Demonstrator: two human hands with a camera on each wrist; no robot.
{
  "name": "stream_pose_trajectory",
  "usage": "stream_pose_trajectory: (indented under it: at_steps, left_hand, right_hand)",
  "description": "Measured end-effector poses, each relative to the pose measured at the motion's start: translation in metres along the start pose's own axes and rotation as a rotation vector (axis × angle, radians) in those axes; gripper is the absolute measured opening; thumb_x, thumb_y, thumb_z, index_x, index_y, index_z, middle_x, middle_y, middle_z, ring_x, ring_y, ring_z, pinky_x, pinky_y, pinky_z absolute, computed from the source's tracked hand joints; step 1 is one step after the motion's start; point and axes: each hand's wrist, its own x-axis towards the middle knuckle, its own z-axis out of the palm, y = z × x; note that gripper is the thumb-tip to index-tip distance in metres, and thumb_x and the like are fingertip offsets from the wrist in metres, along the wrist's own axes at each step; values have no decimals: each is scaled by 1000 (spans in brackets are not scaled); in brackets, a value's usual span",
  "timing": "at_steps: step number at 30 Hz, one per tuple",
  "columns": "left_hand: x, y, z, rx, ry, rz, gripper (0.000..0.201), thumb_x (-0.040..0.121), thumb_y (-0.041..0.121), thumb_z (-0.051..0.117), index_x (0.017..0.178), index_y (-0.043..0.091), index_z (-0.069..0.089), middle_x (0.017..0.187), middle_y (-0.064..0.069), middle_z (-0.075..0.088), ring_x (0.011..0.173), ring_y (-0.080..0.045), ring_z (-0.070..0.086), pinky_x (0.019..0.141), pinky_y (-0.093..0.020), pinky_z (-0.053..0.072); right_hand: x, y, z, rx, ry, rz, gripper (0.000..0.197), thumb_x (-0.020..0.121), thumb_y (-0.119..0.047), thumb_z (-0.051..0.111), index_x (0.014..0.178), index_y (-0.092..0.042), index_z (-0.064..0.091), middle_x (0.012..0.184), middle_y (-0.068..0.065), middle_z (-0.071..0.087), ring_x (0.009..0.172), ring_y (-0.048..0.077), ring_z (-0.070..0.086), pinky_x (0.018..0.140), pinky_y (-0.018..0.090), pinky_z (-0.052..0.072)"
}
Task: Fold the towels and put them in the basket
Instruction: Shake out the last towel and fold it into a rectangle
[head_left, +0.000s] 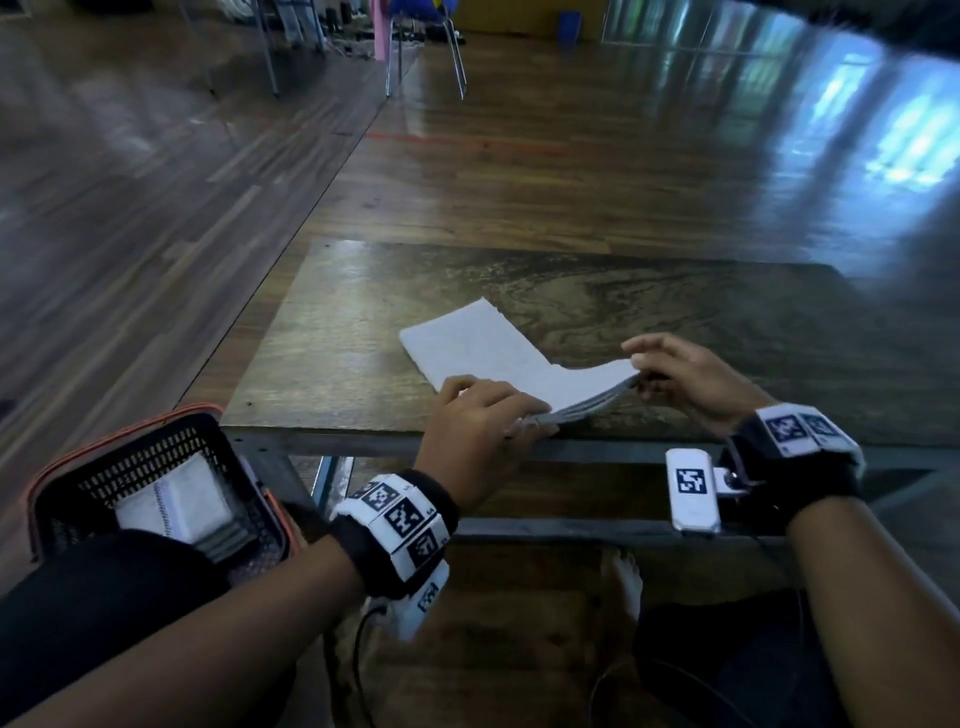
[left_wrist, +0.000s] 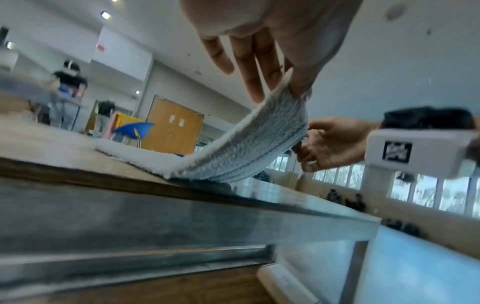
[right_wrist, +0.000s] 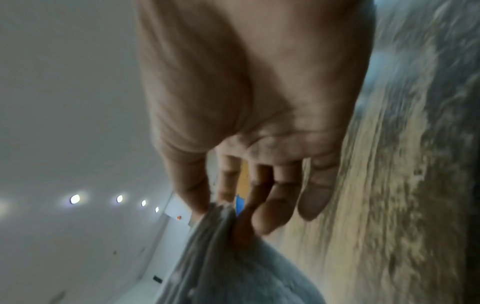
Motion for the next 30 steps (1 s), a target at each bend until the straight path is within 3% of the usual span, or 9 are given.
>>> stream_pose_trajectory:
  at_steps: [4,6,8,11,14,16,20,24,30]
  left_hand:
    - [1,23,-10,-234,45,-164,17,79,33,70,91,21,71,82,8,72,74,-4,63,76,-31,46]
    - [1,26,-14,-325,56,-217,15,79,31,71,90,21,71,80,9,71,71,1,61,73,-19,47]
    - [1,22,-16,-387,74,-272,12,79,28,71,88,20,71,79,10,70,73,1,61,65,-7,44]
    - [0,7,-17,-402,95,-375,12,78,27,72,87,20,70,75,18,64,72,6,59,62,-3,42]
    - [4,-17,-14,-276,30,-401,16,78,33,71,89,20,69,73,18,63,65,5,58,61,-4,42]
    - [12,-39,-11,-160,-58,-411,22,79,37,69,91,19,69,76,8,69,68,-3,62,64,-16,47]
    - [29,-82,4,15,-255,-448,22,86,40,59,92,19,64,85,0,70,79,-19,64,71,-35,51]
    - [38,-113,18,89,-308,-506,22,87,40,54,92,19,58,87,-3,68,81,-25,61,67,-34,48]
    - [40,-130,32,72,-351,-584,20,82,36,53,77,17,49,82,-6,63,78,-29,57,61,-33,44]
  right_hand:
    - [-34,-3,-26,101,-137,-100,25,74,-7,59,99,-11,63,81,1,73,70,10,67,68,19,55]
    - [-38,-2,-29,33,-144,-143,33,71,5,60,100,-10,62,86,0,74,78,9,68,75,20,56]
    - [-35,-3,-24,-27,-105,-185,33,74,11,59,97,-12,62,83,-3,74,76,5,67,72,18,56]
    - [-24,-4,-11,-80,-43,-218,23,77,-2,64,92,-19,66,80,-10,73,73,0,64,64,12,51]
    - [-4,1,3,-68,-30,-189,17,83,-7,61,93,-20,65,86,-8,71,82,3,63,71,16,51]
    - [16,3,16,-84,-3,-128,13,85,-10,62,96,-16,65,95,0,68,86,11,62,77,24,51]
    - [63,7,46,-187,102,-94,23,83,-12,67,104,-2,64,89,3,68,69,0,64,63,14,53]
    - [102,14,68,-319,206,-63,19,81,-19,70,97,-10,70,95,7,71,86,15,64,84,32,52]
    - [128,18,84,-568,169,-63,14,81,-24,69,90,-13,73,89,3,70,82,13,62,73,23,41]
